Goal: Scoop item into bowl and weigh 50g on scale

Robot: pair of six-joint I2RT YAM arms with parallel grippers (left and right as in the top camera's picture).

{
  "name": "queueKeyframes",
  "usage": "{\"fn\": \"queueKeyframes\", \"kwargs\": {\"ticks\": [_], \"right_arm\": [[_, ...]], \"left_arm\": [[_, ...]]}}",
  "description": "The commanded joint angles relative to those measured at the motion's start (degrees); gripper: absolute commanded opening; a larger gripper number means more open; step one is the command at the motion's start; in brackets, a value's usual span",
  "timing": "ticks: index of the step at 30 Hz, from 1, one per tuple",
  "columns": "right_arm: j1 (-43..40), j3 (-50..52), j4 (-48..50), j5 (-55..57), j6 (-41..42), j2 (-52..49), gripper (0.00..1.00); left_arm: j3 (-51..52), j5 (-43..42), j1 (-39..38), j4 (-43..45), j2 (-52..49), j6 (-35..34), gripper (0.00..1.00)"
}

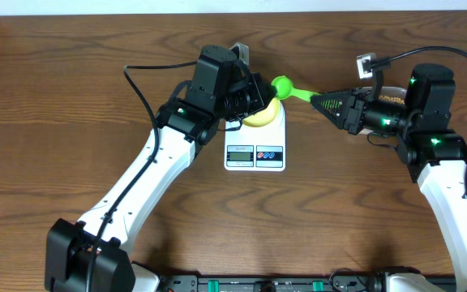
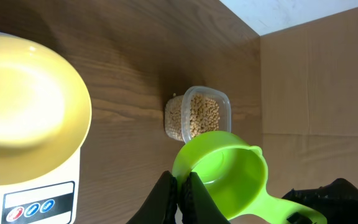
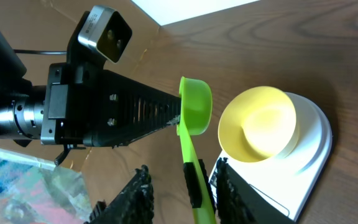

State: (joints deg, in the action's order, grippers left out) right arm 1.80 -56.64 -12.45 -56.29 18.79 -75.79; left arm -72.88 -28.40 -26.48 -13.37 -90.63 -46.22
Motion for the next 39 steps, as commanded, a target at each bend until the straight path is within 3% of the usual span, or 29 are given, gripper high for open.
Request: {"fn": "queueKeyframes", "kwargs": {"ticks": [1,4,6,18,23,28,36,39], "right_arm": [[0.5,-0.8,-0.2,0.5,-0.6,0.9,0.27],[0.5,-0.8,-0.2,0.7,-0.6,0.9,0.08],[0.5,-0.8,-0.2,0.8,-0.4,0.9,0.02],[0.5,-0.8,-2.2,3.8,-0.4,0.9,0.01],[0.5,-0.8,-2.9,5.1,-0.4,0.9,0.01],[0.5,-0.8,-4.6,8.9,-0.5,0.9,0.01],[0.5,-2.1,-10.9,20.9,-3.5,1.0,0.01],[0.6,-4.5,-15.7,26.8,-5.9,1.0,0.01]], "left_arm": [[-0.3,-0.7,-0.1,0.5,0.3,1.7,0.08],[-0.3,-0.7,-0.1,0.4,0.3,1.7,0.07],[-0.3,-0.7,-0.1,0.4,0.3,1.7,0.07],[-0.3,-0.8,-0.1,0.5,0.3,4.2,0.09],[-0.3,-0.8,-0.1,0.5,0.3,6.8,0.28],[-0.3,-1.0,-0.1,0.4,0.3,9.6,0.35],[-0.3,-0.8,-0.1,-2.6,0.4,26.1,0.37],[-0.3,4.7,-0.1,-7.5,0.4,30.4,0.38]]}}
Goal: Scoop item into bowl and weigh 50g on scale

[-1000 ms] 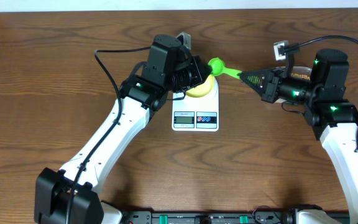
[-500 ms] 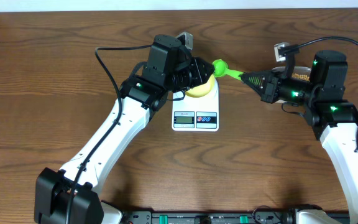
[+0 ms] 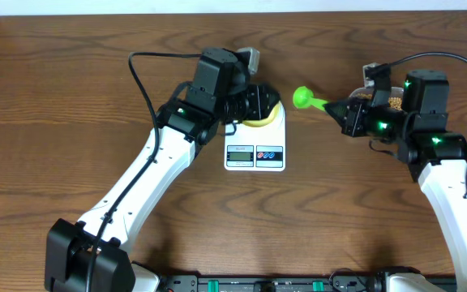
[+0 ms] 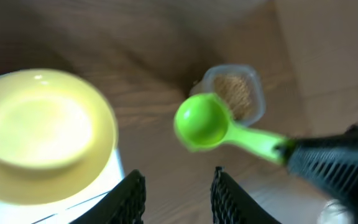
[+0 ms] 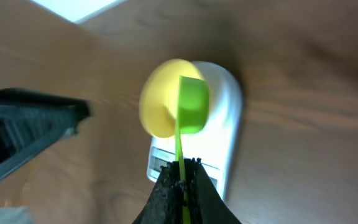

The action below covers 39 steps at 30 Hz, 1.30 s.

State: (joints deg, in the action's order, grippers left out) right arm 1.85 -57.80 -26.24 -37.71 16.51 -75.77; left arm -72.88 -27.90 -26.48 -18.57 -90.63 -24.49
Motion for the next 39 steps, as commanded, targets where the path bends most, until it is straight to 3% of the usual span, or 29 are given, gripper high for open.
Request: {"fn": "queueKeyframes", "kwargs": {"ticks": [1,9,17,20,21,24,31,34,39], "right_arm": [[0.5,-4.5,-3.7,10.6,-4.6,0.9,0.01],[2.8,-14.0,-15.1,30.1,-8.5,0.9,0.01],[2.8,-15.3,-21.8,41.8,-8.5,0.9,0.01],[2.8,-15.3,-23.0,43.8,-8.5,0.9,0.01],[2.7,-15.3,-23.0,43.8,-8.5,0.9,0.01],[2.7,-15.3,-23.0,43.8,-8.5,0.9,0.01],[2.7,-15.3,-23.0,43.8,-8.5,0.9,0.01],[2.7,-15.3,-23.0,43.8,-8.5,0.9,0.01],[2.7,-15.3,-23.1,43.8,-8.5,0.9,0.01]], "left_arm": [[-0.3,6.7,-0.1,-3.9,0.4,9.7,0.38],[-0.3,25.2,-0.1,-10.1,1.0,12.5,0.38],[-0.4,42.4,1.3,-14.3,5.7,12.4,0.39],[-0.4,41.9,3.0,-14.7,9.2,12.5,0.39],[-0.4,41.9,3.2,-14.8,10.4,12.5,0.46],[-0.4,40.6,3.3,-16.8,13.5,12.5,0.48],[-0.4,23.9,3.2,-24.8,16.3,14.2,0.48],[-0.3,20.7,1.5,-29.1,14.7,15.8,0.48],[-0.3,13.8,-2.9,-29.2,10.1,19.8,0.48]]}}
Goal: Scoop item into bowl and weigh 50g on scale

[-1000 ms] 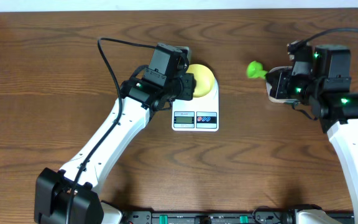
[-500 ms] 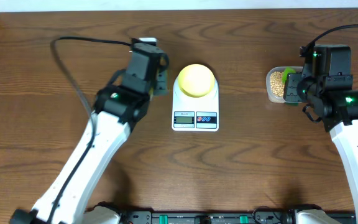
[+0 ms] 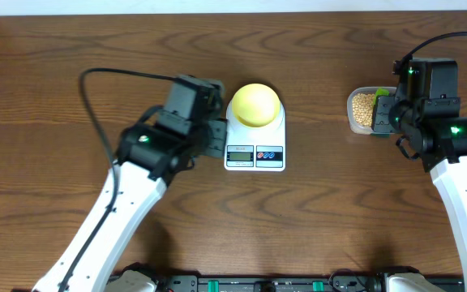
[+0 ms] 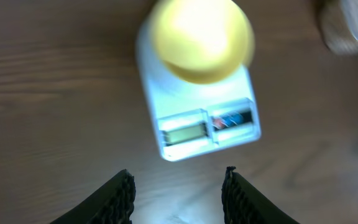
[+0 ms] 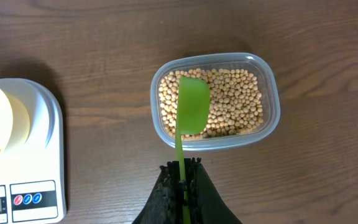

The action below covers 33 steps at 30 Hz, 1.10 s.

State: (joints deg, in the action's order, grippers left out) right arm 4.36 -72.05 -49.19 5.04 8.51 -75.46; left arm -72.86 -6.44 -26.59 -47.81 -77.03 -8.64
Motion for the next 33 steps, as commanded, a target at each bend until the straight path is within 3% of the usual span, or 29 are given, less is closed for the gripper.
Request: {"fn": "queueKeyframes", "kwargs": {"ticks": [1,9,18,27,33], "right_arm": [[0.2,-1.0,-0.2,1.1,-0.5,0.6,0.01],[0.2,-1.0,-1.0,1.1,-0.5,0.5,0.01],[0.2,-1.0,-1.1,1.1,-0.5,0.5,0.01],[0.2,-1.0,-1.2,1.1,-0.5,0.5,0.01],[0.2,-1.0,-1.6,1.1,-0.5,0.5,0.01]], "left_arm": [[-0.4,-8.2,-3.8,0.1,-4.6,3.9,0.48],[-0.4,-8.4,-9.8,1.5,-15.4,4.0,0.48],[-0.4,-8.4,-11.1,8.4,-23.2,4.5,0.48],[-0.3,-7.9,-11.1,9.4,-28.4,13.8,0.51],[-0.3,-5.9,-11.1,10.9,-31.3,14.8,0.52]]}}
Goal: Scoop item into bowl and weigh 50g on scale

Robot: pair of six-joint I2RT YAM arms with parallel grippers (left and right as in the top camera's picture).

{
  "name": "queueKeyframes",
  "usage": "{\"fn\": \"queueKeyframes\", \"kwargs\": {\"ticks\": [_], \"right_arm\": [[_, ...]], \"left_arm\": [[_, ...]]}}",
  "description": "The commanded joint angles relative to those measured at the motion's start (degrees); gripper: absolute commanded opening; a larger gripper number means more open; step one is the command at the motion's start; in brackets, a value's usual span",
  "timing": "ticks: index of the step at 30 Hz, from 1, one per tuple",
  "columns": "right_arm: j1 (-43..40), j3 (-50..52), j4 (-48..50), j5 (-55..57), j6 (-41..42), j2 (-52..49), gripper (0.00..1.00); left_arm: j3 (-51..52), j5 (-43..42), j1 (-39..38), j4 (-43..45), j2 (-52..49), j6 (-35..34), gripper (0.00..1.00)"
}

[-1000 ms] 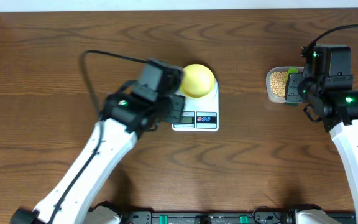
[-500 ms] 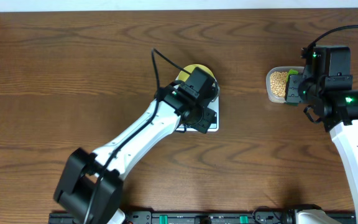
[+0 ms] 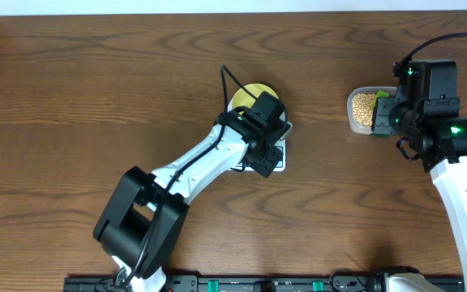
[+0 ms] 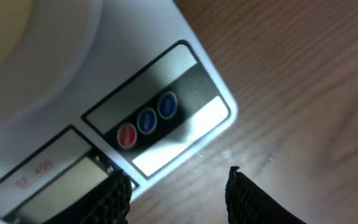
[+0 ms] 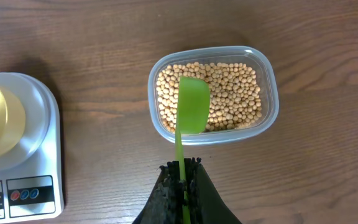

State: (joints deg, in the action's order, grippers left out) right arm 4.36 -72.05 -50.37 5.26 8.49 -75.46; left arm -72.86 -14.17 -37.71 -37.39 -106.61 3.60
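The white scale (image 5: pixel 42 143) carries the yellow bowl; nothing shows inside the bowl. My left gripper (image 4: pixel 179 190) is open, low over the scale's front, with the coloured buttons (image 4: pixel 146 121) just ahead of its fingers. From overhead the left gripper (image 3: pixel 267 150) covers the scale's front and part of the bowl (image 3: pixel 254 92). My right gripper (image 5: pixel 182 177) is shut on the handle of the green scoop (image 5: pixel 193 106). The scoop's cup hangs over a clear tub of soybeans (image 5: pixel 235 99).
The tub (image 3: pixel 363 109) stands at the right of the wooden table (image 3: pixel 96 81), about a hand's width from the scale. The left arm's black cable loops above the bowl. A dark rail runs along the table's near edge.
My left gripper has moved from high up at the left of the scale to low over its button panel, still open. The right gripper and scoop have hardly shifted over the tub.
First my left gripper was shut on the scoop's rim above the bowl, with the right fingers open around its handle. Then the right was shut on the handle and the left open. Later the scoop hung over the bean tub, and the left gripper now hovers at the scale's buttons.
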Motion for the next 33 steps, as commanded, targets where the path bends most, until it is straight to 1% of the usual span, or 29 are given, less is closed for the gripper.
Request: {"fn": "queueKeyframes", "kwargs": {"ticks": [1,14,33], "right_arm": [[0.2,-1.0,-0.5,0.9,-0.4,0.5,0.01],[0.2,-1.0,-0.9,0.9,-0.4,0.5,0.01],[0.2,-1.0,-0.8,0.9,-0.4,0.5,0.01]], "left_arm": [[-0.3,1.8,0.0,0.7,-2.2,2.9,0.52],[-0.3,1.8,0.0,5.1,-3.7,3.5,0.53],[-0.1,1.1,0.0,3.9,-3.7,2.8,0.53]]}}
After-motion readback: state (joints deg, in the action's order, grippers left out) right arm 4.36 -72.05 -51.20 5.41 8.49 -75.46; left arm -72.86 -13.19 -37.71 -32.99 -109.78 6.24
